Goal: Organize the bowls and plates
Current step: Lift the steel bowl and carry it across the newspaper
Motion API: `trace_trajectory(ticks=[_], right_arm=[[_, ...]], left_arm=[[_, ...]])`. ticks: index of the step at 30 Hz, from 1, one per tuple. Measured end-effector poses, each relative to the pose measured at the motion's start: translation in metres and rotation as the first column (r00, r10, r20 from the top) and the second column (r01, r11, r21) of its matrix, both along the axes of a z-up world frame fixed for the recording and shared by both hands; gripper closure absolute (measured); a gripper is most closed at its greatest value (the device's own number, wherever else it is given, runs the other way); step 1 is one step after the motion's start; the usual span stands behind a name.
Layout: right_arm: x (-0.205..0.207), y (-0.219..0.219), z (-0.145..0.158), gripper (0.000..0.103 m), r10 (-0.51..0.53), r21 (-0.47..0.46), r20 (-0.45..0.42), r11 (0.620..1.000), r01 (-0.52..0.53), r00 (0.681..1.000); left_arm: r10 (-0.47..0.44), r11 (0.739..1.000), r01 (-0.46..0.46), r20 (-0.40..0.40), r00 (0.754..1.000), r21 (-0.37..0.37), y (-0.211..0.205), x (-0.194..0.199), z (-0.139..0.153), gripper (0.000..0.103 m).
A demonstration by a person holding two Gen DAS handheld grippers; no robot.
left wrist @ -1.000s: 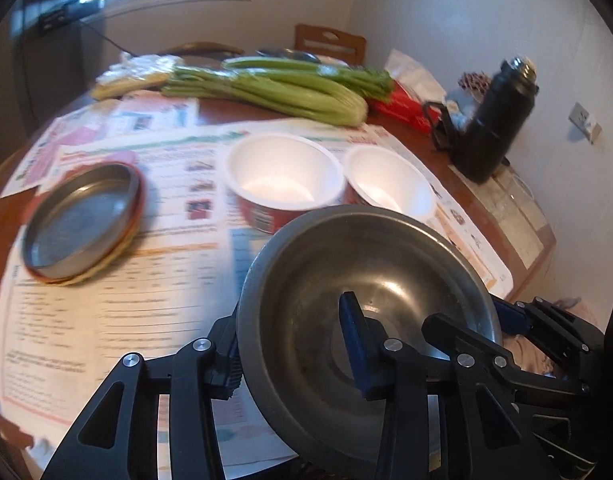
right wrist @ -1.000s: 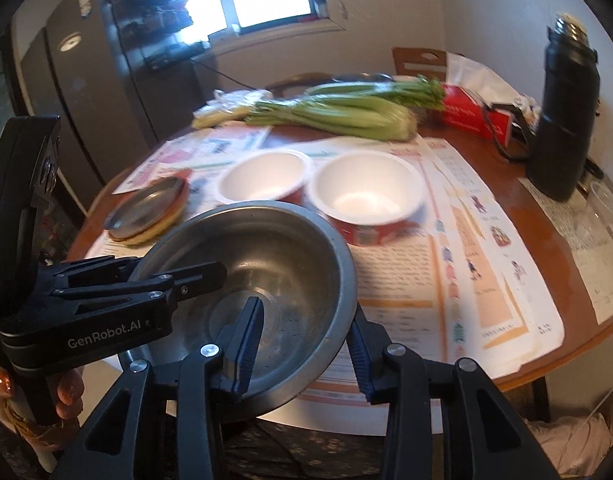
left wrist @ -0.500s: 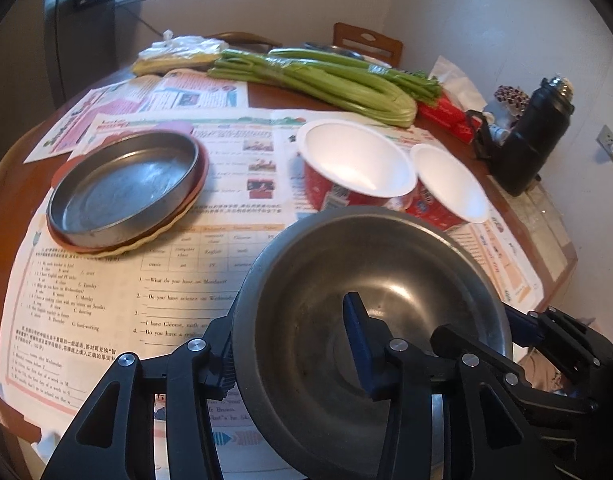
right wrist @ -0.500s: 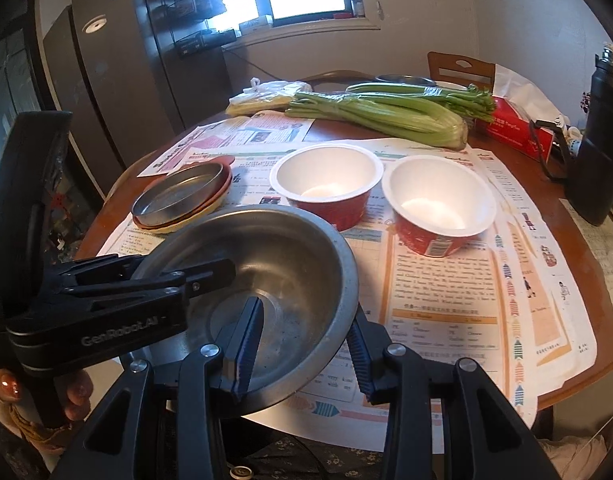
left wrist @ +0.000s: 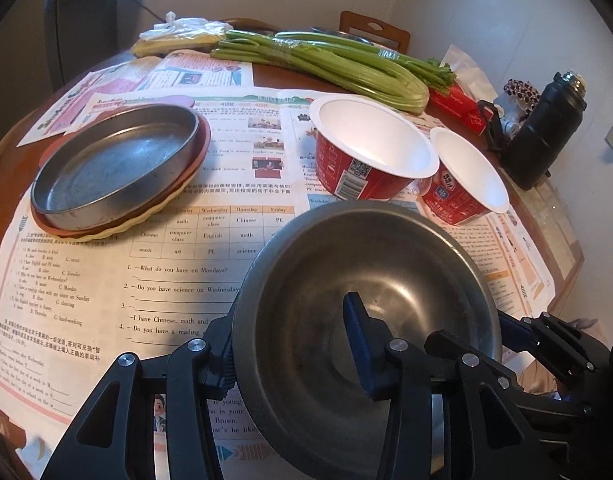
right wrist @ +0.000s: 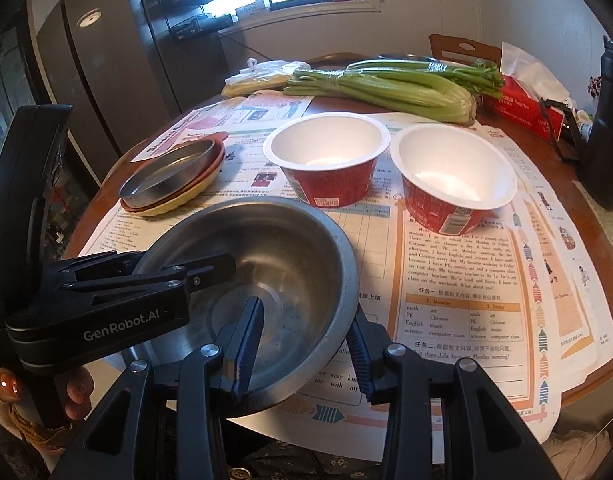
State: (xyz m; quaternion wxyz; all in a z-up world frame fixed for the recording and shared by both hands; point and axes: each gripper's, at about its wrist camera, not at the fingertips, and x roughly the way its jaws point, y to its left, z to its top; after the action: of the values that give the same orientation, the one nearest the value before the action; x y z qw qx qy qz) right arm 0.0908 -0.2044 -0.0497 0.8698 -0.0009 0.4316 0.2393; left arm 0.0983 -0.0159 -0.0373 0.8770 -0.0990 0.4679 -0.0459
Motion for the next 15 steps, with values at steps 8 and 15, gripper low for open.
trace_trajectory(ticks=[8, 15], right_arm=[[0.0032, -0.0021, -0.0032, 0.061, -0.001, 0.031, -0.026, 1.0, 0.002, 1.0], [0.0056, -0.0047, -0.0023, 0.061, -0.008, 0.038, -0.03, 0.999, 0.009, 1.0]], left_arm=[[-0.019, 1.0, 0.02, 0.001, 1.0, -0.006, 0.0004, 0.0007, -0.0016, 0.052], [0.007, 1.0, -0.007, 0.014, 1.0, 0.012, 0.0062, -0.0008, 0.0048, 0.049]])
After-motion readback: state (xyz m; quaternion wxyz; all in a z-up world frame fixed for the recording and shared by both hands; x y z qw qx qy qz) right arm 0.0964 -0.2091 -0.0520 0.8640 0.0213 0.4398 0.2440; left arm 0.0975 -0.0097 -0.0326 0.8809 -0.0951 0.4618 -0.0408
